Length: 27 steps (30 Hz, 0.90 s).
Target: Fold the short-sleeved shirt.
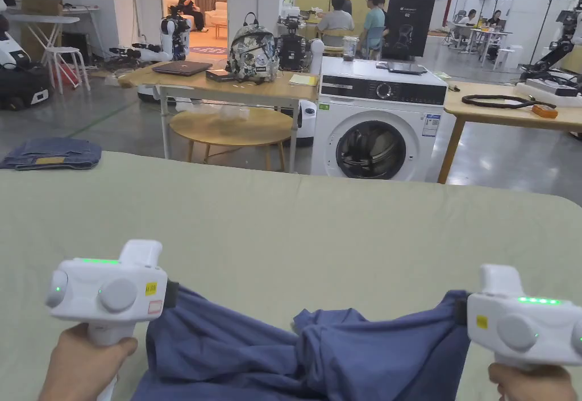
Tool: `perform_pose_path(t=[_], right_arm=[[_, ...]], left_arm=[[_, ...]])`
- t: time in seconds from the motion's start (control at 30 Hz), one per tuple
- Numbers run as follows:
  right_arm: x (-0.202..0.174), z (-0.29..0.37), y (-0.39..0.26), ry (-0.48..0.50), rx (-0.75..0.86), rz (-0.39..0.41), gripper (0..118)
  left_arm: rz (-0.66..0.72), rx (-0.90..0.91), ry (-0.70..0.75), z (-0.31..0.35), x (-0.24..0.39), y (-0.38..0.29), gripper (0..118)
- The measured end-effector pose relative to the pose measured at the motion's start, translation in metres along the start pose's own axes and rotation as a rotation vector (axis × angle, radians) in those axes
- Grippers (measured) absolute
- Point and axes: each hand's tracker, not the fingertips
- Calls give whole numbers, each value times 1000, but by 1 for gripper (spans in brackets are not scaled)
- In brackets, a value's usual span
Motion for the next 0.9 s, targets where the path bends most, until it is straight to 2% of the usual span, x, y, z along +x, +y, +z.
perform_pose_path(t=[0.3,0.53,0.9], right_arm=[[16,62,86,-90,183,21,0],[34,83,134,-119,249,-19,0],[49,81,211,-143,323,-59,0]], left_arm=[[45,178,113,86,-46,72,0],[84,266,170,134,-79,122,0],[100,308,227,135,-113,194,0]])
